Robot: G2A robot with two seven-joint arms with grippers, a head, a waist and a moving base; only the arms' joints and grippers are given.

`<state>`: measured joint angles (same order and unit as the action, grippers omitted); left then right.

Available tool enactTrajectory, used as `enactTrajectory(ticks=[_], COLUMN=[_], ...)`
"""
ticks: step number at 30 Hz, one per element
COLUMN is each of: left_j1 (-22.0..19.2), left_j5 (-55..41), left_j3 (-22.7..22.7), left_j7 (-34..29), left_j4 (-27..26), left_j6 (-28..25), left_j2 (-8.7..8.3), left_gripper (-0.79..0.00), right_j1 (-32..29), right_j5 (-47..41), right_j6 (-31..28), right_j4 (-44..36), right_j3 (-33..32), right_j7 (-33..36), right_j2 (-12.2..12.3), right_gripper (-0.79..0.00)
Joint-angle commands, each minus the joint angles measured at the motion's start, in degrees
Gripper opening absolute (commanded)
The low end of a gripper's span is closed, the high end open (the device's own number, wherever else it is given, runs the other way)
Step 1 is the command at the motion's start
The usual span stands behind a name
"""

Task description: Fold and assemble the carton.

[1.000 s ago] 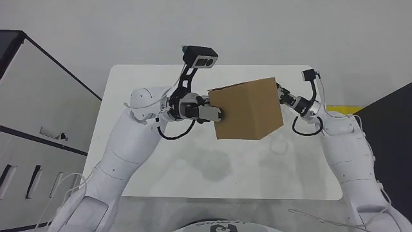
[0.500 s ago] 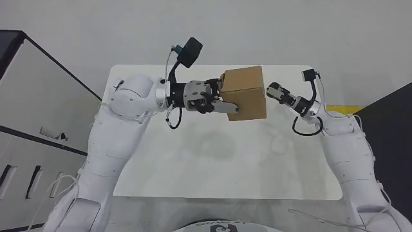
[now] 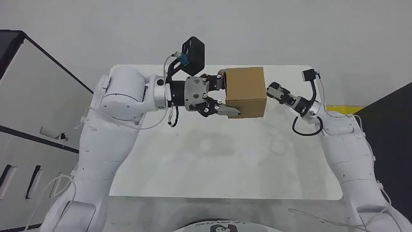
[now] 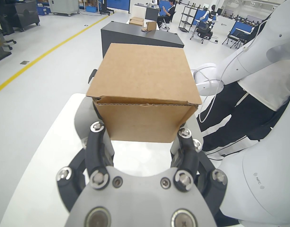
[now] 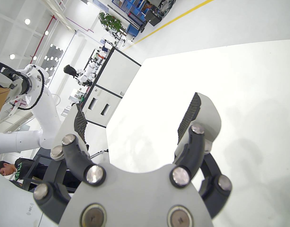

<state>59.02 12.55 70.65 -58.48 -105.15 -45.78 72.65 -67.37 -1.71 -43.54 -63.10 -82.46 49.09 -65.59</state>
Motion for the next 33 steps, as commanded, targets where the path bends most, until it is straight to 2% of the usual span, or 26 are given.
enactTrajectory(ticks=[1,4,6,9,13,16,18,20,29,31,33], left_j1=[0.22,0.05,0.26,0.71,1.05,1.60,1.93,1.93,1.93,2.53,2.16], left_j5=[1.14,8.31,15.09,24.32,36.58,47.09,54.31,61.51,61.51,61.35,65.65], left_j3=[0.48,2.48,4.84,7.30,8.17,7.72,7.31,6.46,6.46,6.25,6.37], left_j7=[1.56,4.06,8.26,12.70,17.15,24.76,33.56,38.68,38.68,39.71,40.51], left_j4=[-0.37,-2.29,-3.67,-5.83,-10.36,-12.63,-13.15,-13.72,-13.72,-14.34,-17.03], left_j6=[0.51,-3.90,-8.29,-12.22,-12.22,-12.22,-12.22,-12.22,-12.22,-10.97,-12.05], left_j2=[-0.02,-0.37,-0.77,-1.43,-2.67,-4.00,-5.08,-5.99,-5.99,-5.98,-6.26], left_gripper=[-0.785,-0.785,-0.785,-0.785,-0.785,-0.785,-0.785,-0.785,-0.785,-0.785,-0.785], right_j1=[0.00,0.00,0.00,0.00,0.00,0.00,0.00,0.00,0.00,0.00,0.00], right_j5=[0.00,0.00,0.00,0.00,0.00,0.00,0.00,0.00,0.00,0.00,0.00], right_j6=[0.00,0.00,0.00,0.00,0.00,0.00,0.00,0.00,0.00,0.00,0.00], right_j4=[0.00,0.00,0.00,0.00,0.00,0.00,0.00,0.00,0.00,0.00,0.00], right_j3=[0.00,0.00,0.00,0.00,0.00,0.00,0.00,0.00,0.00,0.00,0.00], right_j7=[0.00,0.00,0.00,0.00,0.00,0.00,0.00,0.00,0.00,0.00,0.00], right_j2=[0.00,0.00,0.00,0.00,0.00,0.00,0.00,0.00,0.00,0.00,0.00], right_gripper=[0.000,0.000,0.000,0.000,0.000,0.000,0.000,0.000,0.000,0.000,0.000])
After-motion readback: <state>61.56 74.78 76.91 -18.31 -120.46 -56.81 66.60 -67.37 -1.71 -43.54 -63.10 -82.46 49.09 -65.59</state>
